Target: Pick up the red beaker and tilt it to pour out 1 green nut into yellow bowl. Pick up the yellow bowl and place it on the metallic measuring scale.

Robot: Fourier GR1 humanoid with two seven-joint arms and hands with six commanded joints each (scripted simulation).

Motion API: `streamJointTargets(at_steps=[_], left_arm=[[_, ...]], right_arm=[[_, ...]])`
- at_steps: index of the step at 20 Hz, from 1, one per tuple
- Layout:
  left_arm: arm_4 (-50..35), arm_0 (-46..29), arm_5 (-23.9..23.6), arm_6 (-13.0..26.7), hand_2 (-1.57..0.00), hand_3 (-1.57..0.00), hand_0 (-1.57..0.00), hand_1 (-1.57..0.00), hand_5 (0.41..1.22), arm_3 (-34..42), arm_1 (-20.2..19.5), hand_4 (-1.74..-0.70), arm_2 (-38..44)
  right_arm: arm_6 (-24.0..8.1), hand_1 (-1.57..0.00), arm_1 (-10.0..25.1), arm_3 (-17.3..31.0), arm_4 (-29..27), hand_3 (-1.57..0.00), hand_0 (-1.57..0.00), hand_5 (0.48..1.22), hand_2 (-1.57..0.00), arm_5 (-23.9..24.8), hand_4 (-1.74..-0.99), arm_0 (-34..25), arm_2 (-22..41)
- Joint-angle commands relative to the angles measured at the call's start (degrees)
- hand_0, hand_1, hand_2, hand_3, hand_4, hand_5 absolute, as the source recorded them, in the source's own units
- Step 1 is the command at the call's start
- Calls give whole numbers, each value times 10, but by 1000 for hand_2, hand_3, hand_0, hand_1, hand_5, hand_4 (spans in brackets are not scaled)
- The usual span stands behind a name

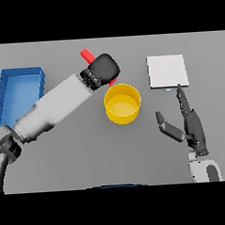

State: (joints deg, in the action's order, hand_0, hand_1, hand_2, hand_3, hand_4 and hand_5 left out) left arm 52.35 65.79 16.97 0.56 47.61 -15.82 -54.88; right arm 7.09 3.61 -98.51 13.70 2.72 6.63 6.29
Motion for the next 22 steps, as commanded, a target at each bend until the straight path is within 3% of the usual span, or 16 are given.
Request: streamJointTargets(at_steps=[1, 6, 10, 18, 22], left_arm=[[12, 10, 8, 9, -1571, -1571, -1571, -1571, 1219, -4, 3, -1725, -16], [50, 46, -2, -28, -1571, -1571, -1571, -1571, 1220, -32, 12, -1735, -88], [90, 81, -10, -34, -1571, -1571, -1571, -1571, 1221, -50, 20, -1735, -150], [124, 125, -19, -43, -1571, -1571, -1571, -1571, 1221, -83, 57, -1725, -232], [126, 160, -32, -71, -1571, -1571, -1571, -1571, 1221, -97, 54, -1721, -256]], right_arm=[[4, 1, -1, 1, -2, 1, 1, 648, 1, -3, -1193, 1, 1], [-11, 1, -1, -1, 1, 1, 1, 630, 1, 1, -1180, 1, -1], [-19, 1, -8, -1, 2, 1, 1, 625, 1, 2, -1164, -4, 5], [-13, 1, 4, -4, 18, 1, 1, 637, 1, 11, -1155, 0, 1], [-11, 1, -3, 6, 4, 1, 1, 635, 1, 9, -1152, -6, -4]])
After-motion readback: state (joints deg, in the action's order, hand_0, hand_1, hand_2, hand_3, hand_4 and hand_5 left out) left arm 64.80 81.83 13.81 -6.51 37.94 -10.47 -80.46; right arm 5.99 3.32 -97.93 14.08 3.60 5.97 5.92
